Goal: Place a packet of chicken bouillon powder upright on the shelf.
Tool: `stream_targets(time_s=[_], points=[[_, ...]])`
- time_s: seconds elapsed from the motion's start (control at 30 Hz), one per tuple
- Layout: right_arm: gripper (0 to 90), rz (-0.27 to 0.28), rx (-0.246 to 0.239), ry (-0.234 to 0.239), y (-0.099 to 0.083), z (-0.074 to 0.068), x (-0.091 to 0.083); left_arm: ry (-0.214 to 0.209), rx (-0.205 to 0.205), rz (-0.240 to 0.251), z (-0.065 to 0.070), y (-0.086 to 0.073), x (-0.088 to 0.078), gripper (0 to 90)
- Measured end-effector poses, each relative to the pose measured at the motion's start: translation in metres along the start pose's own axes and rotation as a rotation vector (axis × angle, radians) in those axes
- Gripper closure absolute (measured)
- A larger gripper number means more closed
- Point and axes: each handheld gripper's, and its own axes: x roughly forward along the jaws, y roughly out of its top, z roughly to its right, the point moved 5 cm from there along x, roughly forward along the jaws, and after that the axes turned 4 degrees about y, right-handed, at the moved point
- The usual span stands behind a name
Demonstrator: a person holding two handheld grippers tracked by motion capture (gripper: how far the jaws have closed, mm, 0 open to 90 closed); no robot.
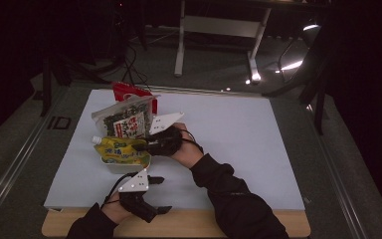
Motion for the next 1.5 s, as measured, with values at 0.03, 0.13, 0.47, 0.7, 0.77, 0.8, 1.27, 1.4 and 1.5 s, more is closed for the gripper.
stream_targets(time_s=[0.03, 0.13, 0.47, 0.7, 0.77, 0.8, 1.27, 1.4, 1.5], points=[[78.2, -0.001, -0.004, -0.008, 0.001, 0.0, -0.002, 0.0, 0.002, -0.001, 0.0, 0.0, 0.0, 7.4], [69.6, 0.005, -0.01, -0.022, 0.003, 0.0, -0.009, 0.002, -0.001, 0.001, 0.0, 0.0, 0.0, 7.4], [51.6, 0.027, 0.032, -0.071, -0.002, 0.0, -0.043, 0.005, -0.006, 0.006, -0.001, 0.001, 0.0, 7.4], [33.3, 0.021, 0.061, -0.169, -0.022, 0.006, -0.07, 0.005, -0.007, 0.005, -0.001, 0.001, 0.0, 7.4], [25.9, 0.027, 0.07, -0.182, -0.029, 0.008, -0.077, 0.004, -0.006, 0.005, -0.001, 0.002, 0.0, 7.4], [22.2, 0.023, 0.066, -0.192, -0.033, 0.008, -0.079, 0.005, -0.006, 0.005, -0.001, 0.002, 0.0, 7.4], [13.7, 0.047, 0.162, -0.27, -0.097, 0.011, -0.11, 0.004, -0.009, 0.01, -0.001, 0.002, 0.0, 7.4], [13.8, 0.03, 0.191, -0.262, -0.114, 0.007, -0.114, 0.003, -0.006, 0.004, -0.002, 0.002, 0.001, 7.4], [13.8, 0.025, 0.21, -0.245, -0.125, 0.002, -0.114, 0.003, -0.006, 0.003, -0.002, 0.001, 0.001, 7.4]])
